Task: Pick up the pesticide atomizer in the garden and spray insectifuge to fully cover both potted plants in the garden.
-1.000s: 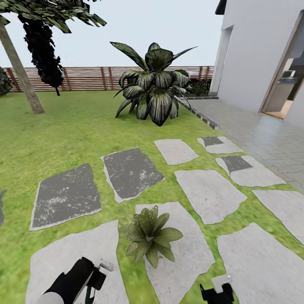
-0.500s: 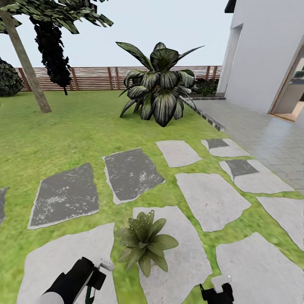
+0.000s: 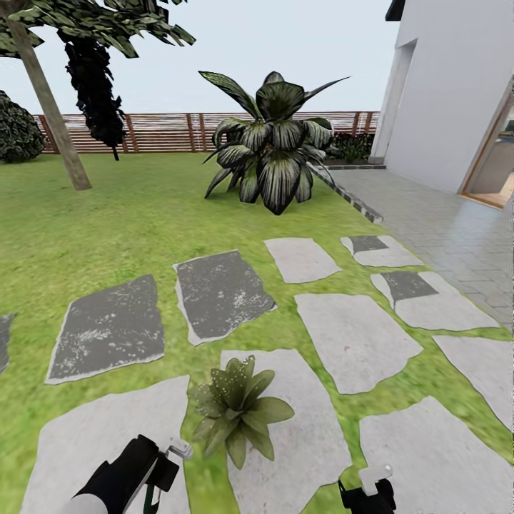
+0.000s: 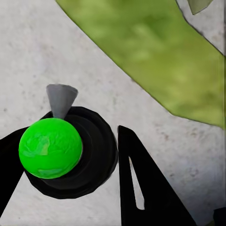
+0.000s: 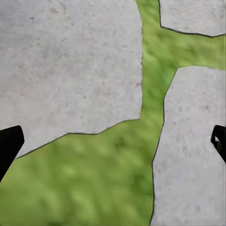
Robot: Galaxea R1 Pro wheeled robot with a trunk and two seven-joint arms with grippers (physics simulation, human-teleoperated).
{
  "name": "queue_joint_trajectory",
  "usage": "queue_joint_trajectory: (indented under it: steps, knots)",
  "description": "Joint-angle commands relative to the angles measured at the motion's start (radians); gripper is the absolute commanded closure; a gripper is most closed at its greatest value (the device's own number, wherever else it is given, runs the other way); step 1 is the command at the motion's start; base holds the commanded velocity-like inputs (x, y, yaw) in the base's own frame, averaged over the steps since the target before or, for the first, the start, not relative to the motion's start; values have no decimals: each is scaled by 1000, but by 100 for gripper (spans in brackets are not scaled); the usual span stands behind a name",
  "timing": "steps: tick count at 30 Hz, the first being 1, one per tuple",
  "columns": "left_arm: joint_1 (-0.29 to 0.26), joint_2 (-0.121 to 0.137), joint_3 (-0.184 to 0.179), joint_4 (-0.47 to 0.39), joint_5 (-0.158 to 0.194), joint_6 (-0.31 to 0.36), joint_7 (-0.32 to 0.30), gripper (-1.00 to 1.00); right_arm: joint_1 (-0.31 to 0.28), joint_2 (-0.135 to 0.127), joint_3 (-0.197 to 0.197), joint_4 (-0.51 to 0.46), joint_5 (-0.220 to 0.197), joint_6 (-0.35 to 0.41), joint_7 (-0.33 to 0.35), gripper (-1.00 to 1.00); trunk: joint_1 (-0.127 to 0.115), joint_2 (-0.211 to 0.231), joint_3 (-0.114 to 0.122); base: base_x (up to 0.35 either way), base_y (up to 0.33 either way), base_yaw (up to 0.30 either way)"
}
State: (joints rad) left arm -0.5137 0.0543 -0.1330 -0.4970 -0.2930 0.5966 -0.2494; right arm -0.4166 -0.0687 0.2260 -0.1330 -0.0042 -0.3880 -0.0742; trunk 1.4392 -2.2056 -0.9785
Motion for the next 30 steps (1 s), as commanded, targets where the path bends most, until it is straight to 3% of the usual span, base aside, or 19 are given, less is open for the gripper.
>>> queue_joint_trajectory:
  steps: [1,12,19,21,26,27,29,30]
  knots:
    - [0,1,-6,3,-11,3,-11,100,-1,0,9,0,0,-2,-7,-100,0,0,-1,0,0,-82]
    - [1,12,-12,8,-9,0,-22,100,-1,1,9,0,-2,-2,-7,-100,0,0,0,0,0,-68]
    - [-13,16,-11,-9,-14,1,-130,100,-1,1,9,1,-2,-2,-7,-100,0,0,0,0,0,-111]
    - [-14,16,-11,-9,-33,2,-134,100,-1,1,9,1,-2,-2,-7,-100,0,0,0,0,0,-101]
    - [-3,22,-10,-7,-180,1,-145,100,-1,1,9,1,-2,-2,-7,-100,0,0,0,0,0,-17]
    - [-1,34,-9,-6,-191,-1,-162,100,-1,1,9,1,-2,-2,-7,-100,0,0,0,0,0,-1]
    - [-6,68,-8,-7,-202,-12,-261,100,-1,1,9,1,-1,-2,-7,-100,0,0,0,0,0,0]
    - [-7,69,-9,-8,-202,-12,-274,100,-1,1,9,1,-1,-1,-7,-100,0,0,0,0,0,0]
